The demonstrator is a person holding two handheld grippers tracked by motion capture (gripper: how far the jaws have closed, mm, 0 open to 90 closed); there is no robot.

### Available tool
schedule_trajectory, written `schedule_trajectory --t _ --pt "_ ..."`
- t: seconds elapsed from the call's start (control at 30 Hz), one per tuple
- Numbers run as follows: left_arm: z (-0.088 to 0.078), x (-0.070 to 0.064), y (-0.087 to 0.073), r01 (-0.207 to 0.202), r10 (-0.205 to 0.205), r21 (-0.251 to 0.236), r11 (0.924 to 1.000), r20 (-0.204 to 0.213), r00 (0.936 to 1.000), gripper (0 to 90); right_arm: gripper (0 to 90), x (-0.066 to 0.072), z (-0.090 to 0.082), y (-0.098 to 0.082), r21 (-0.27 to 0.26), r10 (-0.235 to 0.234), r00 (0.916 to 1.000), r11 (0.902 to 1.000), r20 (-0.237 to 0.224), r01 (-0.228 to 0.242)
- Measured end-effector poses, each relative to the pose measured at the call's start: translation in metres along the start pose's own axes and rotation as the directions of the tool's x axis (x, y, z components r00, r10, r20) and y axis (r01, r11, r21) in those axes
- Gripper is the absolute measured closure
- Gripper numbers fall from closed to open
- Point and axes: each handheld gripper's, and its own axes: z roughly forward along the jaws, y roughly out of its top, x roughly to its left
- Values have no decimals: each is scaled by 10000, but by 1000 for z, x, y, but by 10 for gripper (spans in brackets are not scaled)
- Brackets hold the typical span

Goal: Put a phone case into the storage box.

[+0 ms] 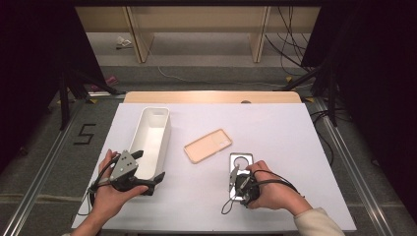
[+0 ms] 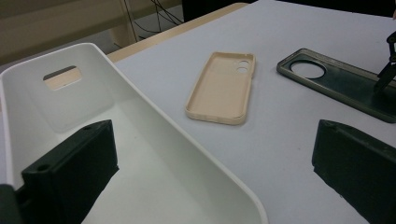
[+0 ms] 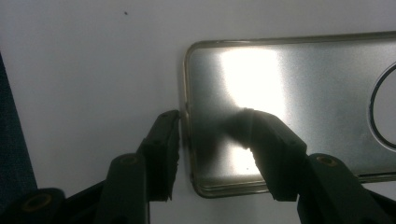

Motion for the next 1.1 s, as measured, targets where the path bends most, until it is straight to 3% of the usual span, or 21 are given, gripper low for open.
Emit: schedule_trajectory --t 0.53,1.1 --pt "0 -1 0 -19 19 6 10000 15 10000 0 631 4 0 2 155 -82 9998 9998 -198 85" --pt "0 -2 0 -75 75 4 10000 52 10000 0 701 8 -1 6 361 -481 9988 9982 -105 485"
